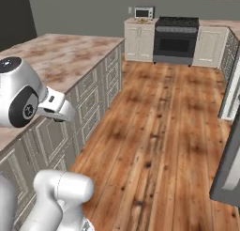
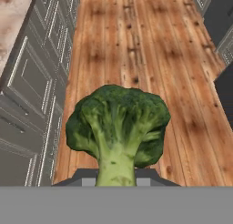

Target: Place the cold items (lemon and broccoli) from the fridge in one tupperware on the dining counter. Place the warm items (kebab skewer and hot dog) in the stove area in another tupperware.

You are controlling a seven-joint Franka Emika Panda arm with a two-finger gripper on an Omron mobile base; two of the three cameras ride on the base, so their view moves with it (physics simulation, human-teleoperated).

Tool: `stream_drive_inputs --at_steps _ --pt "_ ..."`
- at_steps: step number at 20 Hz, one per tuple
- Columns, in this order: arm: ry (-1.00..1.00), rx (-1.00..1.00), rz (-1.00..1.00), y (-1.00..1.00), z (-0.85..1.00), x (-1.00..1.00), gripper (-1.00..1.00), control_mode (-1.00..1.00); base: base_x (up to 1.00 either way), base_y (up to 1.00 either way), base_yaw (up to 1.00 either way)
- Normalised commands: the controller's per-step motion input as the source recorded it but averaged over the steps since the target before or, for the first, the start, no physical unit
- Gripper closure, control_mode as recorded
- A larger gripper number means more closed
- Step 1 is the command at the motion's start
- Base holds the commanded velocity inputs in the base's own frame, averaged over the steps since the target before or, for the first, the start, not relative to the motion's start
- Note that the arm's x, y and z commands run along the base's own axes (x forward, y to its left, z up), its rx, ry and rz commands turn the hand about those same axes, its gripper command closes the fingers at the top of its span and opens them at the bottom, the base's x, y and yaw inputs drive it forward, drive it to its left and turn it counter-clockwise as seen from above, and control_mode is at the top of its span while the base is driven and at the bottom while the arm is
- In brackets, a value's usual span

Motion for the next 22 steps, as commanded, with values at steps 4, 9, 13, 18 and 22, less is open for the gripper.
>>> stream_drive_inputs --at_steps 4,9,13,18,22 --pt "0.0 0.0 0.0 0.0 0.0 0.0 1.0 1.0 -0.97 -0.02 0.05" --pt "0.0 0.0 0.0 0.0 0.0 0.0 1.0 1.0 -0.99 -0.03 0.08" --pt "0.0 0.0 0.0 0.0 0.0 0.0 1.0 1.0 -1.0 -0.05 0.09" --pt "0.0 0.0 0.0 0.0 0.0 0.0 1.0 1.0 -0.89 0.06 0.08" --pt "0.0 0.0 0.0 0.0 0.0 0.0 1.0 1.0 -0.34 0.74 0.01"
